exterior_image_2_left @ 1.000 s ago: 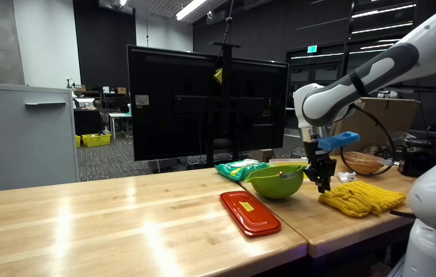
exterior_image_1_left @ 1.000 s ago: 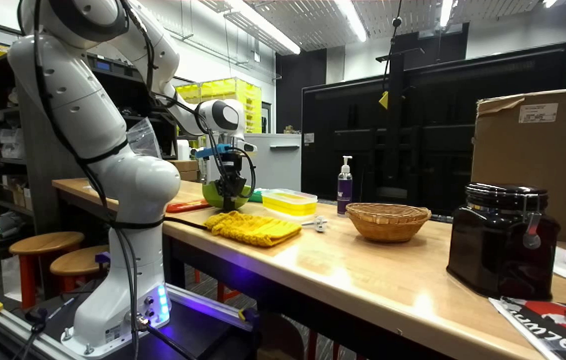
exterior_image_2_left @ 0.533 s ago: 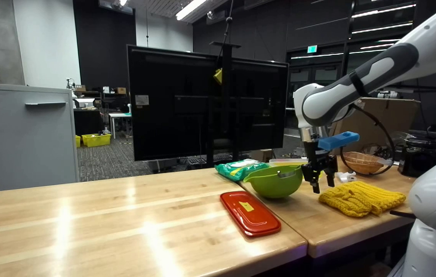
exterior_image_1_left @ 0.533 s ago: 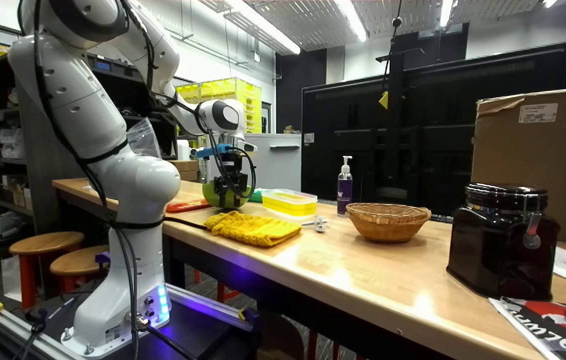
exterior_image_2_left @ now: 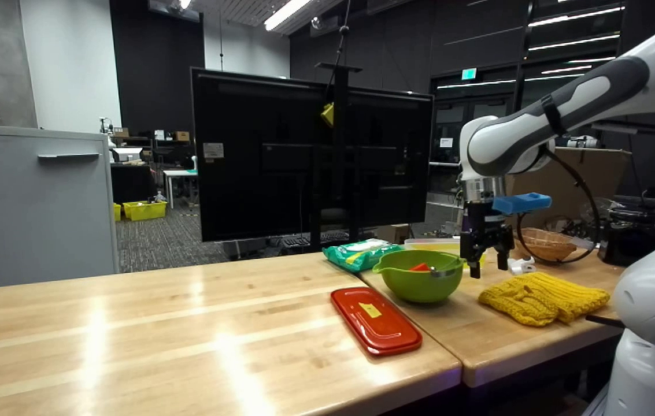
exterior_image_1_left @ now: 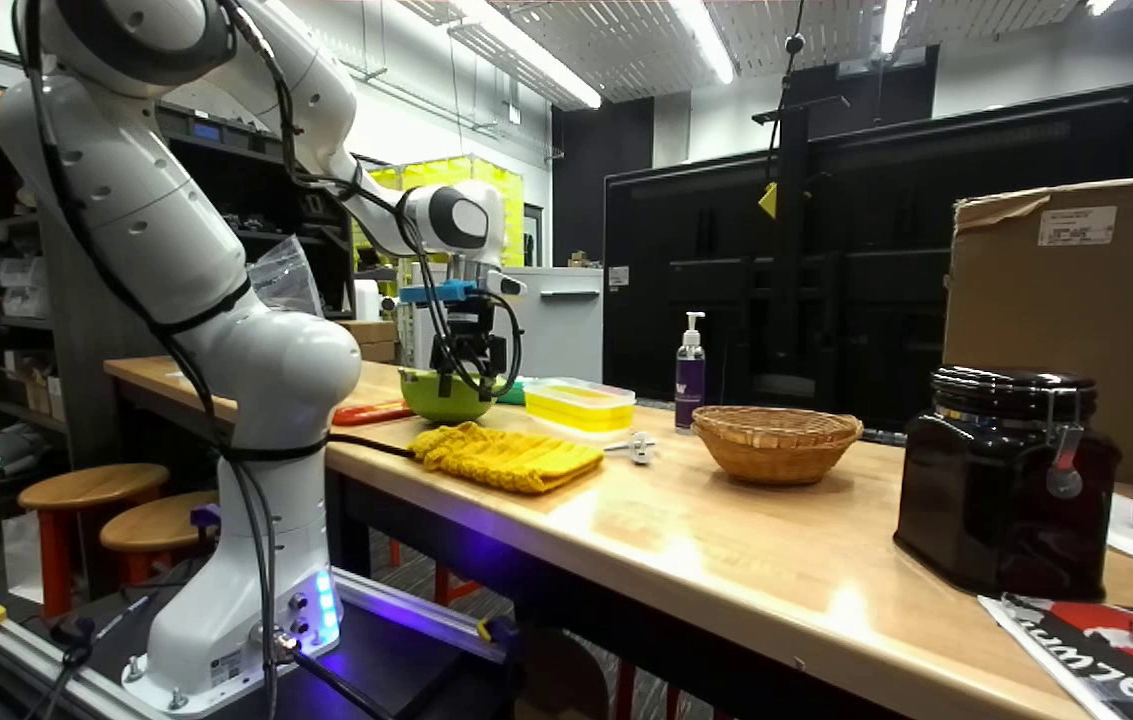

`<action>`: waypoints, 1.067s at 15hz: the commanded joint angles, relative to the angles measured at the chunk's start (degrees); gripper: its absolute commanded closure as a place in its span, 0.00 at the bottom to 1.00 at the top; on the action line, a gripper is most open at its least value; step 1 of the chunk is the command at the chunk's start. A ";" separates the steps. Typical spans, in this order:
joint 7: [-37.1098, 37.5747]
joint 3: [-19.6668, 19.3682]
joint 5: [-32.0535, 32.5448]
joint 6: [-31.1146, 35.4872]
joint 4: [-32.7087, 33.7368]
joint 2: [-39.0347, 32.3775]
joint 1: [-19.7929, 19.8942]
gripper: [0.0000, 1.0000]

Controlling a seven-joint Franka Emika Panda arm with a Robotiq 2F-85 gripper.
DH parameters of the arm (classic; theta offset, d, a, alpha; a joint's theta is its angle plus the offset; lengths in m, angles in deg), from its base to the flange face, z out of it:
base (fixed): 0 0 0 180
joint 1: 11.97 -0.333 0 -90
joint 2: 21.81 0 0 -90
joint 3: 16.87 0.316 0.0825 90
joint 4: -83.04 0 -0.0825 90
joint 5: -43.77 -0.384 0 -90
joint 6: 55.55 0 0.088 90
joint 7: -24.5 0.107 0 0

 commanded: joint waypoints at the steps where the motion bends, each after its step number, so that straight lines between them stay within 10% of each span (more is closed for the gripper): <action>1: -4.87 -2.31 -2.79 -3.12 0.04 4.51 0.99 0.00; 16: -4.90 -2.08 -1.93 -4.38 0.55 4.15 2.07 0.00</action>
